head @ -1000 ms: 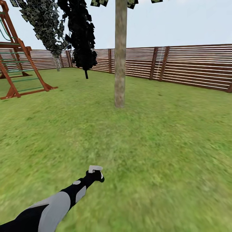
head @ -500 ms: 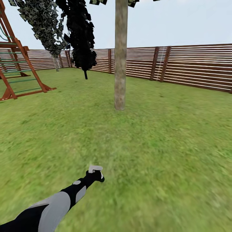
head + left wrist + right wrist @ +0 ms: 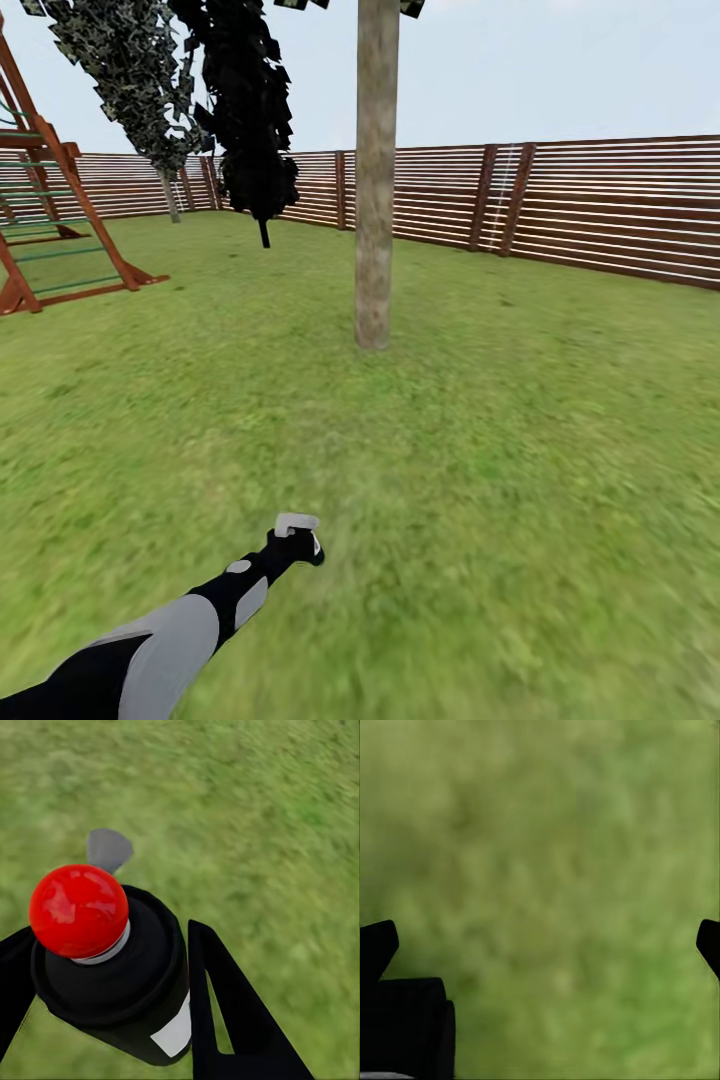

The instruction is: In the garden, pick up the pesticide atomizer on the floor and spray pesticide onto both trees until each tree trunk is fully covered.

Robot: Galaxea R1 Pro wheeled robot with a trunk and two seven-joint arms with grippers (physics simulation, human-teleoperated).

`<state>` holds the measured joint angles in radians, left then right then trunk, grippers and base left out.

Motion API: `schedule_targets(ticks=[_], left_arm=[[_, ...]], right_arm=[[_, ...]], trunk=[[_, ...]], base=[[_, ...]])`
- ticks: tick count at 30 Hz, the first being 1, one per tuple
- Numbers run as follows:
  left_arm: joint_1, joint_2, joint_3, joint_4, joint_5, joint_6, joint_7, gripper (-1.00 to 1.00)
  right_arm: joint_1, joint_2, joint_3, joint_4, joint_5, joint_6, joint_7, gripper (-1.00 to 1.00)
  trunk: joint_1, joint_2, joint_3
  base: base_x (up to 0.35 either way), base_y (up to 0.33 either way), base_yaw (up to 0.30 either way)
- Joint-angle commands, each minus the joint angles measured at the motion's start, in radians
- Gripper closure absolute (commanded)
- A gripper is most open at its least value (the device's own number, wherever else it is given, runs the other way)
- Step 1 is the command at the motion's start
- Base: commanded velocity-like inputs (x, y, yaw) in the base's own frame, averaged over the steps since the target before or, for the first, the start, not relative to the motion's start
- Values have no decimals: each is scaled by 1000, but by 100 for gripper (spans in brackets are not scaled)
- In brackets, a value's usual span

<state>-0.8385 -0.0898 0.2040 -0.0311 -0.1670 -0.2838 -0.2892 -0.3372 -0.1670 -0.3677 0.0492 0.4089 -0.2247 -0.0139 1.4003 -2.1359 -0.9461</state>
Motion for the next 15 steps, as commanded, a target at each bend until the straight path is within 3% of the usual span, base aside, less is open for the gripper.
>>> schedule_targets(ticks=[1,15], left_arm=[[-1,0,9,0,-10,-3,-2,100],[-1,-1,9,0,-9,-3,-2,100]], right_arm=[[1,0,-8,4,8,-7,-1,-100],[7,0,-8,5,8,-7,-1,-100]], trunk=[[0,0,-1],[0,0,-1]], base=[[350,0,0],[350,0,0]])
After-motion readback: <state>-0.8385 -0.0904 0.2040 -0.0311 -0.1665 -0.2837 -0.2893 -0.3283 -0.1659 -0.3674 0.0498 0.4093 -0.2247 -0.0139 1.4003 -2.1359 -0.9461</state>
